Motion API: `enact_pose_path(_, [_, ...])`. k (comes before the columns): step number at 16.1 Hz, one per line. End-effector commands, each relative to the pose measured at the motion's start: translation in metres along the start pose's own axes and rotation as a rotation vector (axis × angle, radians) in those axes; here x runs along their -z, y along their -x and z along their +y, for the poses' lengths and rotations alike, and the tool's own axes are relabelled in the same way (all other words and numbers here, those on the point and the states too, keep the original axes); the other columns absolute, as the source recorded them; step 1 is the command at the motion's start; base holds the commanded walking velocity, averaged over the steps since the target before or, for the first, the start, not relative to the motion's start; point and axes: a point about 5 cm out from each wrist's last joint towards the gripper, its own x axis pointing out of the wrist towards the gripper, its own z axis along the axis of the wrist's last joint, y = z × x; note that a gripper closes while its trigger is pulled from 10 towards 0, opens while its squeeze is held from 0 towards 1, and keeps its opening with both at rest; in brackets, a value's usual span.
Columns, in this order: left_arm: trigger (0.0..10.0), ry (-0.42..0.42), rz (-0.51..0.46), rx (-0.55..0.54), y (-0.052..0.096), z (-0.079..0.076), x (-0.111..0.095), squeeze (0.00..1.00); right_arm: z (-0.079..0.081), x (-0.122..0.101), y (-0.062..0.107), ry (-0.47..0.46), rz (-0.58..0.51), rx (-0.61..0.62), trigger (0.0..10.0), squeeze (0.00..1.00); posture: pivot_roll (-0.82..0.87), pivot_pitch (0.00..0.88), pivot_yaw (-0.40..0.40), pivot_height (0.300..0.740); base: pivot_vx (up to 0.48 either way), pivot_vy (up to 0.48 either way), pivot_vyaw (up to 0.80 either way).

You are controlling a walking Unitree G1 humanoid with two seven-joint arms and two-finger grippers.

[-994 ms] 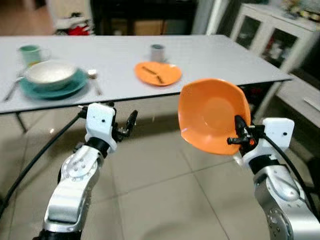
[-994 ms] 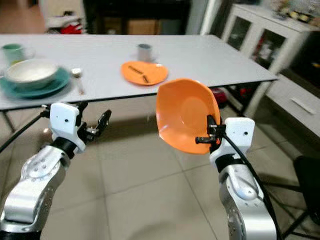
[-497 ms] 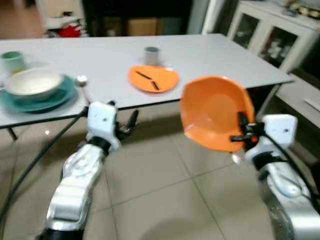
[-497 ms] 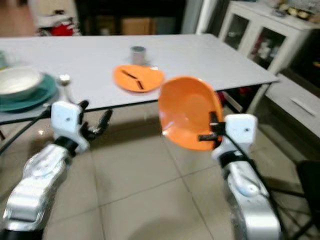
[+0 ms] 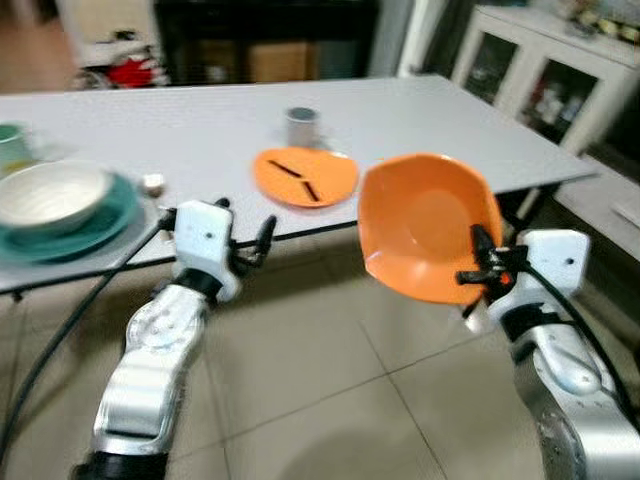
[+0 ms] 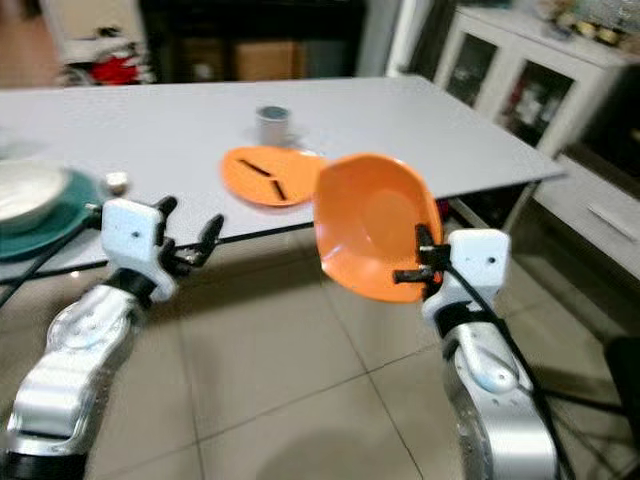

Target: Setting the table

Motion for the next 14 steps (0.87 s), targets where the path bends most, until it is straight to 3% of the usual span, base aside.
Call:
enact_pose_path(1, [10.0, -0.019, 0.0, -0.01, 0.0008, 0.0055, -0.0017, 0.0, 0.0017, -0.0113, -0.0004, -0.01, -0.056, -0.003, 10.0, 0.0, -0.17, 0.0, -0.071, 0.74, 0.364, 0.0, 0.0])
enact_pose_path(8, [10.0, -0.027, 0.002, -0.006, 0.0004, 0.0062, -0.0022, 0.0, 0.001, -0.0112, 0.0, -0.021, -0.054, 0.003, 10.0, 0.0, -0.17, 0.0, -0.066, 0.74, 0.354, 0.0, 0.0])
enact_pose_path(14, [10.0, -0.038, 0.004, -0.004, 0.003, 0.0097, -0.0026, 0.0, 0.0073, -0.0174, -0.0019, -0.105, -0.059, -0.046, 10.0, 0.0, -0.15, 0.0, -0.069, 0.74, 0.351, 0.0, 0.0])
